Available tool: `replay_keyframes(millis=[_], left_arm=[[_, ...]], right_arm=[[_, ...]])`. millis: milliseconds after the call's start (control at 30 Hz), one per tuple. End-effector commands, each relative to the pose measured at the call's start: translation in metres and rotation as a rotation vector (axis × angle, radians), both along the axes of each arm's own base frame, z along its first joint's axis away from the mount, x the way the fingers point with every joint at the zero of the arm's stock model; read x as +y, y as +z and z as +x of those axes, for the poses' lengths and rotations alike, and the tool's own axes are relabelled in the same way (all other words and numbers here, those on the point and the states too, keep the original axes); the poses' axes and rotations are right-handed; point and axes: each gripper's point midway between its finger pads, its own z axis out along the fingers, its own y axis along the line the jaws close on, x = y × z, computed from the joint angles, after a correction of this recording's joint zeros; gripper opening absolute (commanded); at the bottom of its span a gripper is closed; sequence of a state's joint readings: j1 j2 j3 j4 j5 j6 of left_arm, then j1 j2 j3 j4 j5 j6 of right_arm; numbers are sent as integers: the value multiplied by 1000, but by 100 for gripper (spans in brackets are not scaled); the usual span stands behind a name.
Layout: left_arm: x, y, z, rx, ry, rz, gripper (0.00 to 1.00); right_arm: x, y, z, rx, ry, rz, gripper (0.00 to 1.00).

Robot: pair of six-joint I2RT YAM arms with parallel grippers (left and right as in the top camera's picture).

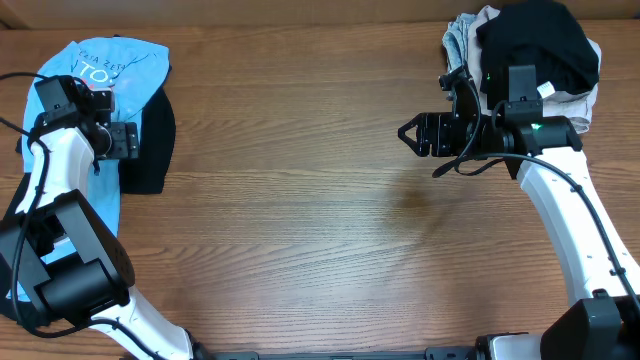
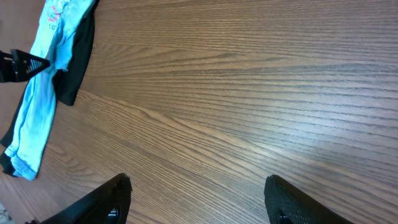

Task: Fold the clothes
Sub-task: 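Reach the left gripper to the light-blue T-shirt and grasp its top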

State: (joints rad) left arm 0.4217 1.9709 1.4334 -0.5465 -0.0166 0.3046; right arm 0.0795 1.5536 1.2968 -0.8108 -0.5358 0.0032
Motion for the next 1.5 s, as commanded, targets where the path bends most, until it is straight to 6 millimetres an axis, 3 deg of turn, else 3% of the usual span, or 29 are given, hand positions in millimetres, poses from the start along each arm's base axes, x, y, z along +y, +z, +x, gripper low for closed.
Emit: replay_keyframes(millis=[0,267,400,767,1200,1300,1467], left_arm=[[11,5,4,-20,25,23,78],[14,-11,11,-21,25,23,77],[15,-18,11,-11,28,23,59],[18,-15,16,-37,27,33,40],[21,-12,25,-82,37,43,51],[21,-17,26,-80,39,40,50],[20,-34,24,-50,46,23,36]], right_arm=[[0,7,3,-24,1,-10,72],[0,6,3,-20,1,-11,71],[-1,6,3,-21,-5,-20,71],[-1,6,3,-21,-6,-20,71],[-2,5,4,-22,-9,-26,71],[-2,5,4,-21,-9,-26,71],[-2,5,4,-21,-9,-26,71]])
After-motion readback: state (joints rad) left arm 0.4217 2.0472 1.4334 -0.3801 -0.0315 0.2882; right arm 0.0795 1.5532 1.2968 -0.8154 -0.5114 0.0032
